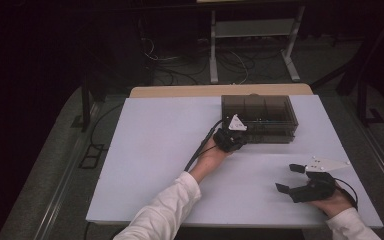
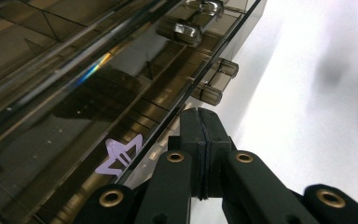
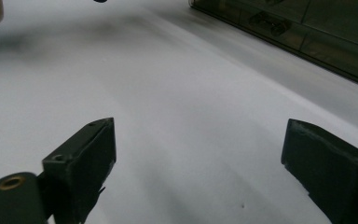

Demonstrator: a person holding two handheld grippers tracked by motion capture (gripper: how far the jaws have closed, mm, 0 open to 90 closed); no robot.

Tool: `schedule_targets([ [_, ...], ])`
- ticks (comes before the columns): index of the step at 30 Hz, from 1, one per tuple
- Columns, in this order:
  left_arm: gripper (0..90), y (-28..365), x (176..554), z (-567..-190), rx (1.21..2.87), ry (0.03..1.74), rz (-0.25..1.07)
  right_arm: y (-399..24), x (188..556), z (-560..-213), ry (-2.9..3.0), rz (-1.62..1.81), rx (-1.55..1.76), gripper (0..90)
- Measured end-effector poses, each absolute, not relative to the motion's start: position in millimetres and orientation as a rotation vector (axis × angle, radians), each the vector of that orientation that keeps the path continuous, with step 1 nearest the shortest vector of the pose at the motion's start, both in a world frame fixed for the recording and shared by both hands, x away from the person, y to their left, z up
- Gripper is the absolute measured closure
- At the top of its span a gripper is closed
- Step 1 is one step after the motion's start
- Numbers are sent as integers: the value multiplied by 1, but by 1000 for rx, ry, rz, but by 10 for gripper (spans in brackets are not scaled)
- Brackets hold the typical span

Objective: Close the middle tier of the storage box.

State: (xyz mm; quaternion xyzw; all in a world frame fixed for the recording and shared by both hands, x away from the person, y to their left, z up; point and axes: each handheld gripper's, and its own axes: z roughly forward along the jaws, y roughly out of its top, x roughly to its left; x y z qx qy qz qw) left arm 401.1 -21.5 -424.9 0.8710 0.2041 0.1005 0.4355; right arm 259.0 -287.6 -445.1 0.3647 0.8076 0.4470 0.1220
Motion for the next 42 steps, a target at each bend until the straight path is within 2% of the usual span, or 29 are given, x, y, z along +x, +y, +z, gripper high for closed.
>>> schedule_targets([
  [38, 892, -18, 411, -428, 2162, 555, 277, -289, 260, -446, 2351, 1309, 1067, 89],
  [42, 862, -13, 408, -424, 2154, 551, 265, -290, 261, -446, 2348, 1311, 1069, 90],
])
